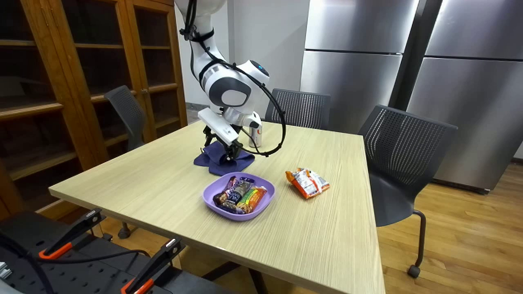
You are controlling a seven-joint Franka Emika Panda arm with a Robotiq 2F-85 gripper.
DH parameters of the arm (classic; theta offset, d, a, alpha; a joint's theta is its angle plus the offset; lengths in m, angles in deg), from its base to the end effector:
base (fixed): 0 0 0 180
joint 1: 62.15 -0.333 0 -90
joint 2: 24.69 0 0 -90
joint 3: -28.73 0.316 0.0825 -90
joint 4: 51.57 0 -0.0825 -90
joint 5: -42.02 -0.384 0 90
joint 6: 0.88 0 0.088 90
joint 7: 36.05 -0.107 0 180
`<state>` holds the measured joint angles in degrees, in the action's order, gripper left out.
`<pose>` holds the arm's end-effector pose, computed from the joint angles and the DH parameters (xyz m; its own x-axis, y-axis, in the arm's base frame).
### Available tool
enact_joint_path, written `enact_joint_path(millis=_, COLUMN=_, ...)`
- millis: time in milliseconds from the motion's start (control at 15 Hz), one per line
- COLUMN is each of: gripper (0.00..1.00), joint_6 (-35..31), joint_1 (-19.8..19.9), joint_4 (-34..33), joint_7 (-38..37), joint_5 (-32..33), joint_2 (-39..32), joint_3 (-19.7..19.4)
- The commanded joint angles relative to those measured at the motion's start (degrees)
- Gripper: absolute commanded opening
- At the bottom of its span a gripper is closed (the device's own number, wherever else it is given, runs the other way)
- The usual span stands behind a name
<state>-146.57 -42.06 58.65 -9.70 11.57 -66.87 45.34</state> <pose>0.6023 -0.0427 0.1081 0.9924 -0.1203 -0.0247 -0.1179 -0.8777 -0.4644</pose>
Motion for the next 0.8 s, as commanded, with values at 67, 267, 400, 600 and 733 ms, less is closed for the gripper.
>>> enact_joint_path(millis=67, gripper=1.0, joint_6=1.66, joint_1=1.85, joint_4=0.61, joint_7=2.37, joint_5=-1.92, joint_2=0.74, joint_3=1.35)
enact_joint_path(millis=267, gripper=1.0, joint_6=1.6, joint_1=2.06, joint_4=0.92, joint_7=2.73, joint_5=-2.6, joint_2=0.93, joint_3=1.42)
enact_joint_path(millis=400, gripper=1.0, joint_6=1.65, joint_1=2.03, joint_4=1.03, joint_7=3.18, joint_5=-3.14, joint_2=1.05, joint_3=1.44)
enact_joint_path(millis=600, gripper=1.0, joint_6=1.64, joint_1=1.86, joint_4=1.24, joint_7=4.01, joint_5=-3.78, joint_2=1.31, joint_3=1.42)
enact_joint_path(millis=733, gripper=1.0, joint_6=1.63, joint_1=1.8, joint_4=1.47, joint_7=4.41, joint_5=-4.13, joint_2=1.49, joint_3=1.45)
